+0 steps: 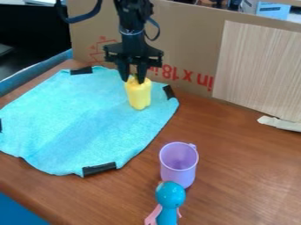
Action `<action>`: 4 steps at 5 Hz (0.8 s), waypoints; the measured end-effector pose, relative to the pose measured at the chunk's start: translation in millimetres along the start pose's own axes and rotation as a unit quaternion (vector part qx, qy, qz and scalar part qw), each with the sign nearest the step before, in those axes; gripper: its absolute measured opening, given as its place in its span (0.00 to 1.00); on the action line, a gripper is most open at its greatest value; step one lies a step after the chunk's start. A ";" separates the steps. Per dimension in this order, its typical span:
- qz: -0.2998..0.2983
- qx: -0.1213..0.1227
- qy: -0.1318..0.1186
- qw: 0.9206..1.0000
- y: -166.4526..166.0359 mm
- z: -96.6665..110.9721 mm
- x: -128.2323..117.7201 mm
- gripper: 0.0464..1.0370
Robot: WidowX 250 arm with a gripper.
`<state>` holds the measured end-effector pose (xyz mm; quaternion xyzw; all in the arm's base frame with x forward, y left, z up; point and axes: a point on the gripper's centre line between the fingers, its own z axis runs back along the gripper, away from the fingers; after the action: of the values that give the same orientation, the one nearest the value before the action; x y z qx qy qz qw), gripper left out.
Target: Mettre un objet jaune sure un tissu et enlever le apres
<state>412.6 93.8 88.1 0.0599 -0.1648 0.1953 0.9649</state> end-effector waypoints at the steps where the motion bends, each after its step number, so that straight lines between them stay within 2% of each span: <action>1: -0.007 -0.007 0.002 1.000 -2.3 0.0 -0.7 0.11; 2: -0.010 -0.019 0.007 1.000 -6.6 1.1 -1.7 0.05; 3: -0.033 -0.028 0.011 0.999 -18.7 3.4 -4.4 0.04; 4: -0.070 -0.040 0.007 0.997 -44.3 6.9 -9.7 0.04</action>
<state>419.7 48.4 89.1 0.0314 -0.1608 0.1213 0.9790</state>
